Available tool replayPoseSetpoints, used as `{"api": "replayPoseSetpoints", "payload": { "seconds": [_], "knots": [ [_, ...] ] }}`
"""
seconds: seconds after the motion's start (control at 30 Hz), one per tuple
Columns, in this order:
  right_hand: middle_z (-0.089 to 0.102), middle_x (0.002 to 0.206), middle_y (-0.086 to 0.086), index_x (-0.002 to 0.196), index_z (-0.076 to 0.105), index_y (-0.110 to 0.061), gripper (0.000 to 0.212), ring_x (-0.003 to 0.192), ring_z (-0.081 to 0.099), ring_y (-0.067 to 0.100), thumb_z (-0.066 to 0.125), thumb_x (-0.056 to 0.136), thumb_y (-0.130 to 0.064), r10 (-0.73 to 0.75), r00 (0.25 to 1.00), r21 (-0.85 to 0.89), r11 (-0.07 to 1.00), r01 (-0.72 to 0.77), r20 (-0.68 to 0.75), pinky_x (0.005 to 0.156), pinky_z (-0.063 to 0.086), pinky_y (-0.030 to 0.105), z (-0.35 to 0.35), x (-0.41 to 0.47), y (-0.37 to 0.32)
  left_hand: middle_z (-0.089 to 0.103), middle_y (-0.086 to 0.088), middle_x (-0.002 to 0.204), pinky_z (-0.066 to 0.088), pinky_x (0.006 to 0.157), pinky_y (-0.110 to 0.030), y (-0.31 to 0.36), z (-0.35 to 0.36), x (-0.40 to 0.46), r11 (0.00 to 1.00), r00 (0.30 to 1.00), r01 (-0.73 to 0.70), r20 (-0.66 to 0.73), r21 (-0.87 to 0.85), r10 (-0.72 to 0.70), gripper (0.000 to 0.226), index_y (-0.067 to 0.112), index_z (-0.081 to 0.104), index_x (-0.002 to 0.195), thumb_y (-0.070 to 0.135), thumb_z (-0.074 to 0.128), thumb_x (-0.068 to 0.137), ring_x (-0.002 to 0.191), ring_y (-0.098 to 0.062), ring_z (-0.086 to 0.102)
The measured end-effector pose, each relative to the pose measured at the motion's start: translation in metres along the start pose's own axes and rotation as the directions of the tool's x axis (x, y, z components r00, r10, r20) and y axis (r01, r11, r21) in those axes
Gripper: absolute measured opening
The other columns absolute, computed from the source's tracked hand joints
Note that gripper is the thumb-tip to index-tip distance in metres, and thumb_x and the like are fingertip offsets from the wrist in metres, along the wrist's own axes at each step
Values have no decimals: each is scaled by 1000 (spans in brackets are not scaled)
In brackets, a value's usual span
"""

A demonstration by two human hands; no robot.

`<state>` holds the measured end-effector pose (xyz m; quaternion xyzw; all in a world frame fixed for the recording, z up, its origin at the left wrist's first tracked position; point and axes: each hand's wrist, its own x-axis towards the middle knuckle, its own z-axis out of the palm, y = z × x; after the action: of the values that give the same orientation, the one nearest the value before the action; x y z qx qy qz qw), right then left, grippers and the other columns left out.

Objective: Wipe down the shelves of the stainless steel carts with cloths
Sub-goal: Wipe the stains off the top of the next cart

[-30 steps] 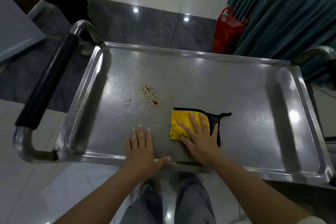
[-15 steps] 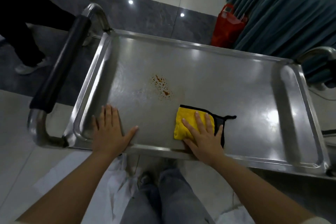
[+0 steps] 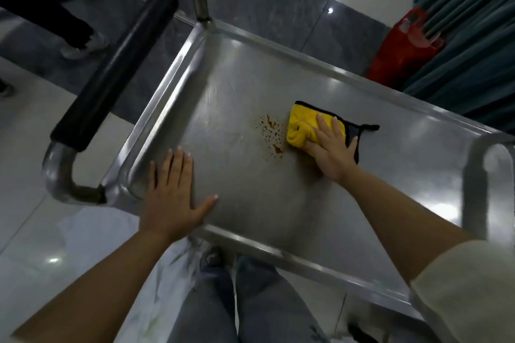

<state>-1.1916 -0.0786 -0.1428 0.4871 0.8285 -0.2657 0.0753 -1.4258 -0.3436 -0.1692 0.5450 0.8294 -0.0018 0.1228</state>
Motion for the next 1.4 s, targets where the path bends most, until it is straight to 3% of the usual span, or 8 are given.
{"api": "replayPoseSetpoints", "payload": {
  "seconds": [0.17,0.47,0.6,0.87,1.1,1.2,1.3,1.4],
  "knots": [
    [5,159,-13,147,28,-28,53,146,-9,10,41,98,-41,-11,1000,109,994,9,19,110,-20,56,-35,63,-1,7,-13,162,8,119,-54,-3,1,-3,1000,1000,21,8,-3,-21,102,6,11,154,80,22,84,150,-26,-1],
    [3,159,-17,145,33,-31,52,146,-12,11,37,96,-47,-15,1000,8,1000,15,-5,108,-19,60,-40,126,-30,2,-13,162,6,119,-54,-6,6,0,998,999,35,13,50,-36,102,6,9,154,79,25,85,150,-28,1],
    [2,159,-15,145,32,-32,53,146,-11,11,38,94,-47,68,998,226,972,-63,-14,109,-21,56,-38,123,-45,5,-13,162,7,118,-54,-7,5,2,999,1000,25,7,44,-25,101,5,11,154,78,24,85,150,-28,2],
    [4,155,-20,147,24,-35,52,143,-13,3,37,97,-43,-57,997,284,958,39,55,106,-27,48,2,50,-60,9,-15,161,8,118,-55,-6,-1,1,1000,1000,10,6,-13,-10,101,3,15,153,77,24,85,150,-29,3],
    [-9,131,-43,145,24,-38,50,138,-13,-6,41,98,-39,20,999,273,961,-31,44,107,-27,47,40,-35,-66,-3,-13,162,1,119,-54,-6,-3,1,1000,998,10,55,-15,-9,103,5,4,154,79,19,84,149,-26,-11],
    [-15,132,-44,136,14,-51,47,134,-18,-9,41,98,-42,52,998,260,964,-60,36,107,-27,49,58,-67,-71,-7,-13,162,-5,119,-52,-7,-3,1,1000,998,10,63,-19,-9,104,7,-3,154,80,14,81,148,-25,-14],
    [-20,142,-33,130,10,-62,44,133,-27,-4,36,97,-50,77,996,147,986,-81,35,106,-26,53,77,-98,-80,-1,-11,162,-2,119,-46,-17,-7,4,999,998,-31,52,-31,33,102,9,2,154,78,5,80,149,-25,-5],
    [-33,141,-30,123,-7,-75,51,133,-36,3,32,96,-56,73,997,47,996,-73,5,103,-27,53,96,-127,-97,19,-11,160,6,118,-40,-35,-16,10,987,991,-130,19,-99,132,93,10,19,153,70,7,83,146,-27,15]
  ]
}}
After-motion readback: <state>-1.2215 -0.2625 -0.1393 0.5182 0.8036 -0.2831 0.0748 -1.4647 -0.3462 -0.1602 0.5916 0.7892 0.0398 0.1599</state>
